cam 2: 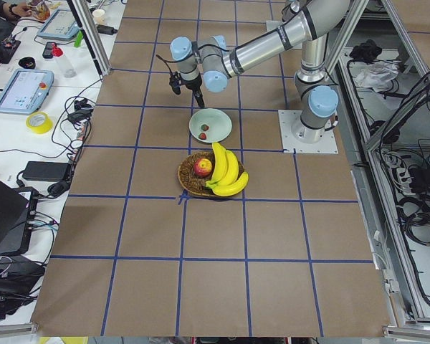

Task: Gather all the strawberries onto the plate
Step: 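Carry the strawberry onto the plate and open the left gripper, then reach the left gripper to the last strawberry and grasp it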

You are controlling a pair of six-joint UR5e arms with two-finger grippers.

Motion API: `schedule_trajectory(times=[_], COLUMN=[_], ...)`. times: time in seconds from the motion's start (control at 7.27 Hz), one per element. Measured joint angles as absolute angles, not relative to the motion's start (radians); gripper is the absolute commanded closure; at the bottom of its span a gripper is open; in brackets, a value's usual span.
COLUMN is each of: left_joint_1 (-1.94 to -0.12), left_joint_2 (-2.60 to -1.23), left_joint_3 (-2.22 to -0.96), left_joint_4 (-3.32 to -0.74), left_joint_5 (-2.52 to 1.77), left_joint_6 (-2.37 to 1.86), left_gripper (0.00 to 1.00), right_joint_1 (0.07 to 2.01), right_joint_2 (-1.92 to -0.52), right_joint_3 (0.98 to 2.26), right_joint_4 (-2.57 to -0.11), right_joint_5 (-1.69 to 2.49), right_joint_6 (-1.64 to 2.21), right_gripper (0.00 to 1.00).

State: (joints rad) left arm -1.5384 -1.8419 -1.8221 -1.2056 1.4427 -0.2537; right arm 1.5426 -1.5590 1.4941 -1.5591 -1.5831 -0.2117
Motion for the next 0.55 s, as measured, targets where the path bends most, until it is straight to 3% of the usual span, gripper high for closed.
schedule_trajectory(times=[0.55], left_joint_1=[-1.723], left_joint_2=[-1.902], left_joint_3=[-1.867], left_joint_4=[-1.009], left_joint_5=[1.282], left_joint_6=[-0.401], left_gripper=[0.05], right_joint_1=[1.542], right_joint_2=[-1.560], right_joint_3=[1.494], right_joint_4=[-1.558], right_joint_5=[-1.584], right_joint_6=[-0.212], right_gripper=[0.00])
